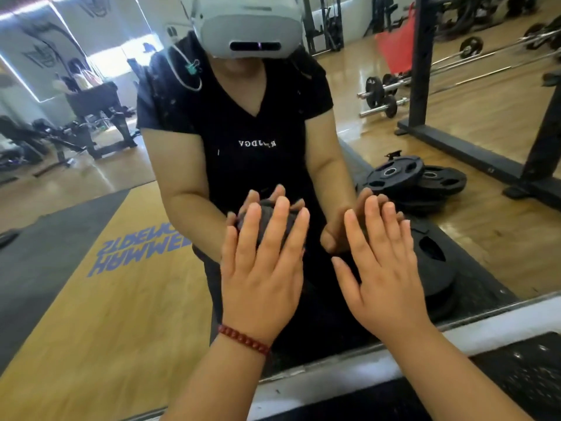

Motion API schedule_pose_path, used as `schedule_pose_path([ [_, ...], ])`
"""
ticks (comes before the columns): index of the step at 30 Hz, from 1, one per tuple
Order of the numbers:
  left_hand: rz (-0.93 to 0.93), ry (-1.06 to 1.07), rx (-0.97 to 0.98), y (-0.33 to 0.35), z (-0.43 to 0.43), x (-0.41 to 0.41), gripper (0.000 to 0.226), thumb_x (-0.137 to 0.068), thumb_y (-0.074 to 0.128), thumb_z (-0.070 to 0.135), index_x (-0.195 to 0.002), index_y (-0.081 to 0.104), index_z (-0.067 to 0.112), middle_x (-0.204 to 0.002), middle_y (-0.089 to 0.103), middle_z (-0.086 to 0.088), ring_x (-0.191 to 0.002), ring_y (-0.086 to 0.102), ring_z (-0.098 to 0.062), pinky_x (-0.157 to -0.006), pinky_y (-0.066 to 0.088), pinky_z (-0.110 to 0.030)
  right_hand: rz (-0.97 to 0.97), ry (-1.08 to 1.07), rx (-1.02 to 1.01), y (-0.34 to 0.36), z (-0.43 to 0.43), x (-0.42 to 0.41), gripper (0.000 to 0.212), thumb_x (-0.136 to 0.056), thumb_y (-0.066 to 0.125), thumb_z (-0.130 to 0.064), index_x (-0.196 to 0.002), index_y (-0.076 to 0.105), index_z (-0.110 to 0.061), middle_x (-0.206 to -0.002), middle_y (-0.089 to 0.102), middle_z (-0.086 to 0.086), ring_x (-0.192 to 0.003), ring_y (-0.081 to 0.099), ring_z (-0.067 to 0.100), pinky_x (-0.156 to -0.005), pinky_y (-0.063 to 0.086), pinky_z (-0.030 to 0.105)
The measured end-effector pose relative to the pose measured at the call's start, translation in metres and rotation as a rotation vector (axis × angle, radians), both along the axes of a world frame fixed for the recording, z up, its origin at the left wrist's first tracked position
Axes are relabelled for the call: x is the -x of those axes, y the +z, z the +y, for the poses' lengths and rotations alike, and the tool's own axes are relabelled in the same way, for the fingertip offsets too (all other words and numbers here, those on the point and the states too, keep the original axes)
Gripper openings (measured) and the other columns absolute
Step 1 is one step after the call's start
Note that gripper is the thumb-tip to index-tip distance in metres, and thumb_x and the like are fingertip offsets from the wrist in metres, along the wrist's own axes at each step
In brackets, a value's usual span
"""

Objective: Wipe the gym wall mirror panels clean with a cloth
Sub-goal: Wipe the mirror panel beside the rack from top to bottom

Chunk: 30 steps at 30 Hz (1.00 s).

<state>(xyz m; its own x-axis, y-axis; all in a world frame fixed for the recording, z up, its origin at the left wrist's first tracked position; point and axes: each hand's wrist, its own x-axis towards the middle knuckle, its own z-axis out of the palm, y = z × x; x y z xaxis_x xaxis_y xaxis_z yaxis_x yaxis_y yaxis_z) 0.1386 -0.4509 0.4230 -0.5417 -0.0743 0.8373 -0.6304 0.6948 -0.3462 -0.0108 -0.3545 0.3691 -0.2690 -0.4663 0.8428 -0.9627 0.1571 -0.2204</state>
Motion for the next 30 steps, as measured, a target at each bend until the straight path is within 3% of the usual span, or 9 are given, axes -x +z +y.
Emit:
schedule_pose_path([
  [4, 0.316, 0.006, -0.045, 0.063, -0.007, 0.017, 0.051, -0.099, 0.05, 0.023, -0.148, 0.042, 0.014, -0.155, 0.026, -0.01, -0.144, 0.021, -0.04, -0.118, 0.019, -0.055, -0.07, -0.008, 0.024, -0.004, -0.007, -0.009, 0.072, -0.1, 0.042, -0.037, -0.159, 0.005, -0.02, -0.166, -0.011, 0.001, -0.153, -0.003, 0.027, -0.123, 0.003, 0.051],
  [7, 0.102, -0.004, 0.044, 0.023, -0.003, 0.016, 0.057, -0.097, 0.052, 0.024, -0.151, 0.034, 0.019, -0.161, 0.024, -0.006, -0.149, 0.015, -0.034, -0.122, 0.01, -0.047, -0.121, -0.021, 0.042, -0.005, -0.013, -0.019, 0.073, -0.101, 0.04, -0.038, -0.159, 0.001, -0.018, -0.165, -0.013, 0.003, -0.153, -0.005, 0.03, -0.122, 0.003, 0.054],
  [9, -0.129, 0.001, 0.083, -0.028, -0.003, 0.001, 0.064, -0.093, 0.054, 0.026, -0.152, 0.029, 0.024, -0.164, 0.013, -0.001, -0.152, 0.006, -0.026, -0.123, 0.006, -0.043, -0.145, -0.016, 0.056, -0.006, -0.013, -0.023, 0.072, -0.102, 0.039, -0.039, -0.159, -0.002, -0.02, -0.165, -0.013, 0.003, -0.153, -0.005, 0.029, -0.122, 0.003, 0.053],
  [11, -0.214, 0.023, 0.077, -0.048, -0.003, -0.015, 0.066, -0.092, 0.055, 0.026, -0.152, 0.028, 0.026, -0.166, 0.004, 0.001, -0.153, 0.001, -0.024, -0.123, 0.005, -0.042, -0.145, -0.017, 0.052, -0.011, -0.013, -0.024, 0.07, -0.103, 0.039, -0.039, -0.159, 0.001, -0.02, -0.165, -0.012, 0.003, -0.153, -0.004, 0.029, -0.123, 0.004, 0.052],
  [16, 0.162, 0.003, -0.072, 0.008, -0.003, -0.005, 0.055, -0.097, 0.052, 0.022, -0.149, 0.038, 0.017, -0.158, 0.029, -0.012, -0.148, 0.015, -0.037, -0.119, 0.016, -0.049, -0.182, -0.031, -0.064, -0.041, -0.001, -0.034, 0.077, -0.097, 0.046, -0.034, -0.159, 0.001, -0.023, -0.165, -0.012, 0.002, -0.153, -0.003, 0.028, -0.123, 0.006, 0.051],
  [18, 0.229, 0.004, -0.08, 0.007, 0.001, 0.008, 0.054, -0.096, 0.052, 0.021, -0.148, 0.04, 0.014, -0.157, 0.03, -0.012, -0.145, 0.019, -0.039, -0.12, 0.013, -0.049, -0.205, -0.029, -0.11, -0.055, 0.004, -0.039, 0.08, -0.094, 0.045, -0.034, -0.158, -0.001, -0.024, -0.165, -0.014, 0.001, -0.153, -0.002, 0.027, -0.123, 0.005, 0.05],
  [24, -0.413, -0.024, 0.066, -0.096, 0.01, 0.008, 0.067, -0.094, 0.046, 0.027, -0.155, 0.018, 0.02, -0.162, 0.008, -0.003, -0.152, -0.009, -0.026, -0.123, -0.005, -0.044, -0.249, -0.063, -0.135, -0.074, 0.018, -0.016, 0.083, -0.092, 0.046, -0.032, -0.158, -0.003, -0.026, -0.166, -0.013, -0.001, -0.153, -0.005, 0.026, -0.123, 0.004, 0.048],
  [26, -0.335, -0.008, 0.069, -0.078, 0.01, 0.005, 0.062, -0.095, 0.047, 0.026, -0.153, 0.025, 0.021, -0.161, 0.016, -0.003, -0.152, -0.001, -0.027, -0.123, 0.001, -0.042, -0.258, -0.056, -0.164, -0.077, 0.022, -0.012, 0.086, -0.09, 0.049, -0.03, -0.158, -0.004, -0.028, -0.165, -0.014, -0.004, -0.153, -0.006, 0.025, -0.121, 0.006, 0.049],
  [30, 0.141, -0.054, -0.044, -0.02, 0.002, 0.021, 0.052, -0.098, 0.048, 0.021, -0.149, 0.038, 0.017, -0.155, 0.028, -0.009, -0.144, 0.021, -0.037, -0.121, 0.008, -0.045, -0.271, -0.028, -0.17, -0.076, 0.019, -0.022, 0.089, -0.089, 0.052, -0.029, -0.158, -0.004, -0.022, -0.165, -0.014, 0.002, -0.153, -0.007, 0.03, -0.12, 0.012, 0.051],
])
